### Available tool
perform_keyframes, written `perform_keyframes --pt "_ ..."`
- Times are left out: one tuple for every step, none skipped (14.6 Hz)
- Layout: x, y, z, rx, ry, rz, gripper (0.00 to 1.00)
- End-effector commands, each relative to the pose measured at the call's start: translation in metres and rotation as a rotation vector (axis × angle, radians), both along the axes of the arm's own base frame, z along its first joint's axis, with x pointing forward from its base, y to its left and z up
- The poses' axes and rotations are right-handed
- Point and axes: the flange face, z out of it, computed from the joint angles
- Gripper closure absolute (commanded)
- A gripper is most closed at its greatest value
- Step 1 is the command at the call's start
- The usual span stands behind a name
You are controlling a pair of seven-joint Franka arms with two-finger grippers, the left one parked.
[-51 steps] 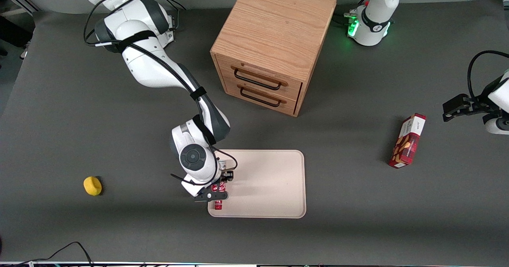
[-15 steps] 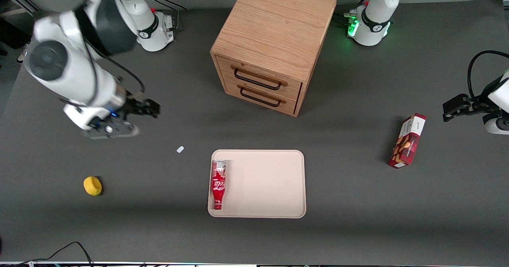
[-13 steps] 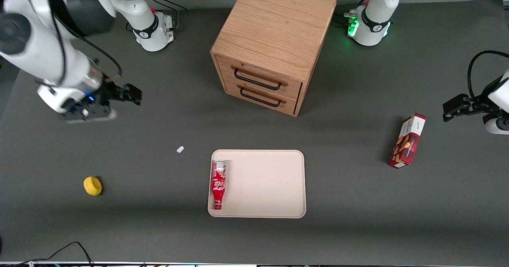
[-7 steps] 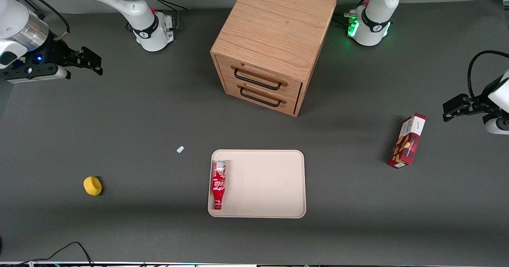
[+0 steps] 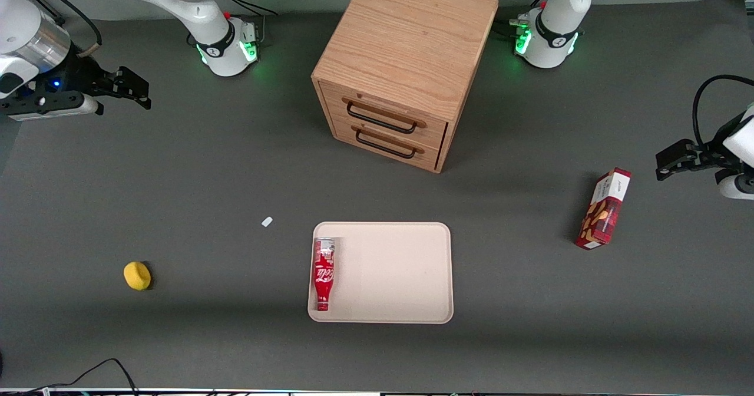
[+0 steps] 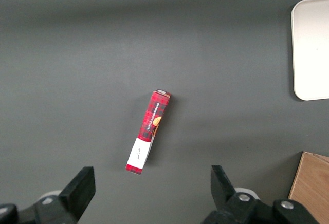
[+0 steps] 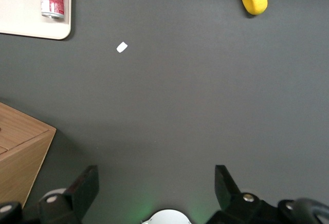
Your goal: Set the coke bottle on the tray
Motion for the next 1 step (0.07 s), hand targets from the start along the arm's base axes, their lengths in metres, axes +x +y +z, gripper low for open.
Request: perform_keyframes --pt "0.0135 -0.0083 0.0120 0.013 -0.023 -0.001 0.00"
